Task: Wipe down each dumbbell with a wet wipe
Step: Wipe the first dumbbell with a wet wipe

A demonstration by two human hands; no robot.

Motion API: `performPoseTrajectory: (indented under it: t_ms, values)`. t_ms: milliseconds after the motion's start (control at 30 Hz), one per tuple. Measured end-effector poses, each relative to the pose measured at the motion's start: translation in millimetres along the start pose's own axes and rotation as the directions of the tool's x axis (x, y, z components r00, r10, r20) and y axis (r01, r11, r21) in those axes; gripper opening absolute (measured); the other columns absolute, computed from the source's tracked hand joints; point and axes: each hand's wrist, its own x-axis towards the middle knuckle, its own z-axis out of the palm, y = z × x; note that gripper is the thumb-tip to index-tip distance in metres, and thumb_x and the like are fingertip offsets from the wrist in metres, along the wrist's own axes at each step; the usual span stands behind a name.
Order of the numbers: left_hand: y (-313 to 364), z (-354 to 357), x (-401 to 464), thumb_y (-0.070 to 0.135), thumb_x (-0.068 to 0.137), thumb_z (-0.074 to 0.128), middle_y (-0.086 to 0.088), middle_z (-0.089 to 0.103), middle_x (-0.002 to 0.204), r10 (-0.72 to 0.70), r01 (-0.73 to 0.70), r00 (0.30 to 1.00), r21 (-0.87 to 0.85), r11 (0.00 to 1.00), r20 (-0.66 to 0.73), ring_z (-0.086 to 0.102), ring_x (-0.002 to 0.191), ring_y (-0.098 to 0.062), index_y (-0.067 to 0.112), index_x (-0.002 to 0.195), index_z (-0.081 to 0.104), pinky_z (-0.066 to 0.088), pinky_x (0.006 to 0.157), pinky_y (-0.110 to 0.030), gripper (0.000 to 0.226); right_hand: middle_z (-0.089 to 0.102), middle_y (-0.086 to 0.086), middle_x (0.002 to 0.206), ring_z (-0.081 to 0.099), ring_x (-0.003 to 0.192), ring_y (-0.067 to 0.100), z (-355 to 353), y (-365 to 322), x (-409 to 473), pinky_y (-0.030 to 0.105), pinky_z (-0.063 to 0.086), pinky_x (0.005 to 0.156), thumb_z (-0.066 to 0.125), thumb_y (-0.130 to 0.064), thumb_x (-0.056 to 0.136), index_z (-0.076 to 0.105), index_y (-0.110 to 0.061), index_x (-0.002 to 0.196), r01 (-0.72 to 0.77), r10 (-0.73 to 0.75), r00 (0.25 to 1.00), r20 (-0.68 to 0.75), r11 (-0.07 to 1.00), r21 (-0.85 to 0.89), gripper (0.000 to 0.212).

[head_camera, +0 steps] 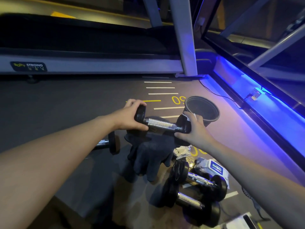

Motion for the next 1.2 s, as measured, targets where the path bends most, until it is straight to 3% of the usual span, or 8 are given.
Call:
performPoseTrajectory:
  t_ms: [167,333,500,667,767,933,1067,1200]
  values:
    - [6.3,2.1,2.8,0.052,0.079,0.077,0.000,0.043,0.132,-0.052,0.053,0.998,0.020,0.998,-0.031,0.051,0.120,-0.023,0.038,0.135,0.036,0.045,0.097,-0.037,0.070,0.032,0.001,0.142,0.034,0.130,0.023,3.2,1.2,0.1,0.033,0.037,0.094,0.082,-0.037,0.074,0.029,-0.034,0.146,-0.009,0.010,1.000,-0.021,1.000,0.012,0.090]
    - [10.3,-0.2,9.5,0.056,0.076,0.079,0.000,0.051,0.144,-0.172,0.172,0.985,0.032,0.985,0.001,0.051,0.128,-0.027,0.044,0.148,0.029,0.044,0.100,-0.034,0.089,0.039,0.005,0.140,0.042,0.127,0.022,9.4,5.0,1.3,0.036,0.042,0.098,0.085,-0.040,0.065,0.028,-0.034,0.147,-0.047,0.050,0.996,-0.075,0.998,0.039,0.100]
    - [17.3,-3.0,9.2,0.045,0.073,0.085,0.000,0.051,0.145,-0.209,0.207,0.977,0.053,0.977,0.031,0.051,0.128,-0.025,0.042,0.149,0.031,0.042,0.097,-0.030,0.094,0.049,0.009,0.126,0.054,0.101,0.026,13.3,8.9,2.9,0.025,0.050,0.067,0.082,-0.042,0.064,0.028,-0.046,0.141,-0.096,0.100,0.993,-0.069,0.994,0.058,0.095]
    - [21.0,-3.4,-0.3,0.033,0.069,0.090,-0.001,0.052,0.142,-0.219,0.219,0.974,0.002,0.976,0.057,0.056,0.121,-0.026,0.042,0.149,0.031,0.050,0.089,-0.033,0.100,0.044,0.004,0.112,0.058,0.090,0.026,16.3,4.2,-4.4,0.041,0.060,0.052,0.079,-0.035,0.069,0.029,-0.052,0.136,-0.127,0.137,0.988,-0.077,0.984,0.125,0.086]
    - [21.3,0.5,-5.9,0.031,0.070,0.089,-0.001,0.054,0.140,-0.208,0.208,0.978,0.013,0.978,0.019,0.058,0.118,-0.027,0.043,0.150,0.030,0.048,0.086,-0.030,0.100,0.048,0.004,0.111,0.060,0.092,0.025,19.0,1.4,-8.6,0.046,0.060,0.064,0.076,-0.039,0.070,0.030,-0.052,0.134,-0.122,0.138,0.985,-0.106,0.982,0.147,0.080]
    - [21.7,6.2,-11.9,0.034,0.072,0.087,-0.001,0.055,0.136,-0.211,0.210,0.977,-0.047,0.977,-0.016,0.061,0.112,-0.029,0.046,0.147,0.034,0.055,0.079,-0.038,0.093,0.056,-0.001,0.125,0.060,0.107,0.024,14.8,0.0,-7.0,0.047,0.056,0.083,0.075,-0.050,0.063,0.033,-0.047,0.136,-0.147,0.174,0.978,-0.117,0.967,0.210,0.084]
    - [20.0,4.7,-9.3,0.042,0.076,0.084,0.005,0.054,0.133,-0.210,0.205,0.977,-0.110,0.972,-0.039,0.058,0.114,-0.023,0.044,0.144,0.040,0.049,0.076,-0.033,0.081,0.058,-0.001,0.127,0.059,0.105,0.020,12.1,3.5,1.9,0.035,0.052,0.087,0.082,-0.045,0.069,0.033,-0.038,0.140,-0.178,0.199,0.976,-0.085,0.961,0.212,0.086]
    - [18.9,3.8,-8.8,0.040,0.075,0.085,0.005,0.055,0.130,-0.228,0.220,0.972,-0.123,0.968,-0.059,0.060,0.109,-0.023,0.045,0.141,0.042,0.053,0.070,-0.033,0.079,0.055,-0.002,0.126,0.061,0.106,0.022,13.9,0.1,1.9,0.043,0.055,0.086,0.082,-0.048,0.064,0.031,-0.038,0.138,-0.167,0.188,0.978,-0.090,0.964,0.208,0.090]
